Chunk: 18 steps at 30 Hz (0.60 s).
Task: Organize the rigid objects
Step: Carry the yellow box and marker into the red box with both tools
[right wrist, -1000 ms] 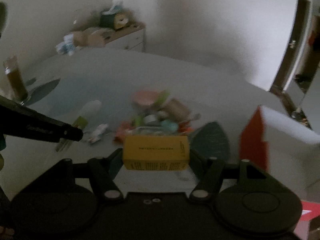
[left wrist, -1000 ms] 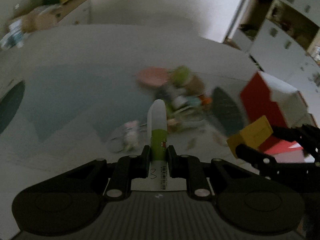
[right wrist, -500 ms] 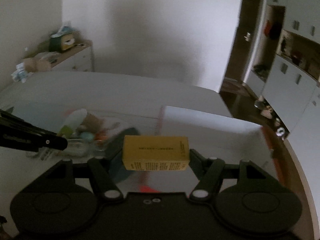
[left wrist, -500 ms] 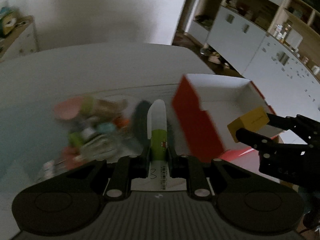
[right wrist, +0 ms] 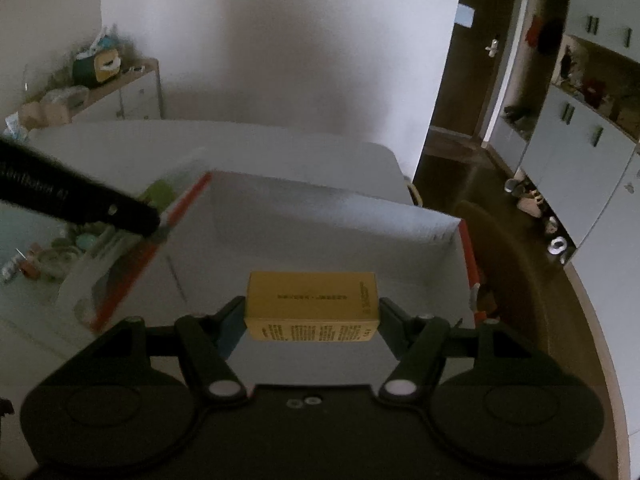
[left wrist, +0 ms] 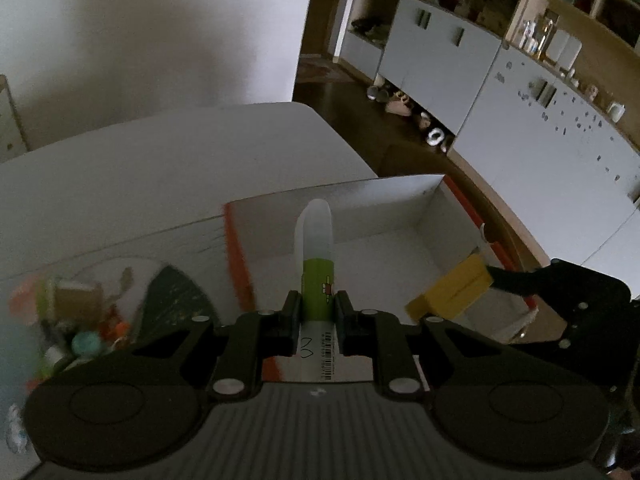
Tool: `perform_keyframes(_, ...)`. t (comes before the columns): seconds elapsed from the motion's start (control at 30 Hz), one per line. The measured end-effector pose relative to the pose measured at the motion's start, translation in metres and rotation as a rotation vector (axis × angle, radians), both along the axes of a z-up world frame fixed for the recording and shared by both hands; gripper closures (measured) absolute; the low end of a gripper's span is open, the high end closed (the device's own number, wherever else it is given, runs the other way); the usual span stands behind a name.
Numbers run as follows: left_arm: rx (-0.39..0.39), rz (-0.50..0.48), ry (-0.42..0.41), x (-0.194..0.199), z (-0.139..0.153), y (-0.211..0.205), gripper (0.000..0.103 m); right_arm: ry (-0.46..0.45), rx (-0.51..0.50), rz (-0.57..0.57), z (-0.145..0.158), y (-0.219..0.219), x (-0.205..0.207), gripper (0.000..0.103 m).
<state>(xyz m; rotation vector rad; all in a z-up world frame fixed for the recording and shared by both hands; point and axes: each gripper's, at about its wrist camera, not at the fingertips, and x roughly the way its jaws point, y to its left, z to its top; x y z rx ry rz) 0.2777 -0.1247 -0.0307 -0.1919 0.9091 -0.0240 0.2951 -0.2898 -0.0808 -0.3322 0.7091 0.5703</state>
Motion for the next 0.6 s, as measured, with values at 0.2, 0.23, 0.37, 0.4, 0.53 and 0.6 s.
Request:
perform_keyframes(0.2,0.051,-0.011,0.067,0.046,-0.022,-0.023,0.086,0.068,-0.029,0.038,-0.017,-0.005,0.03,0.034)
perform_keyframes(0.23,0.065,-0.01,0.078,0.053,-0.027,-0.026,0.086,0.081,-0.032,0.046,-0.019,-0.004,0.034,0.034)
perform_keyframes(0.37,0.102,-0.015,0.141,0.076,-0.051,-0.032,0.086,0.14,-0.061,0.088,-0.029,0.003,0.044,0.034)
perform_keyframes(0.4,0.108,-0.015,0.158,0.082,-0.058,-0.032,0.086,0.153,-0.072,0.096,-0.032,0.005,0.046,0.034)
perform_keyframes(0.53,0.118,-0.02,0.214,0.099,-0.078,-0.036,0.086,0.199,-0.111,0.128,-0.041,0.013,0.053,0.034)
perform_keyframes(0.6,0.129,-0.03,0.232,0.106,-0.085,-0.039,0.086,0.215,-0.135,0.14,-0.045,0.016,0.054,0.034)
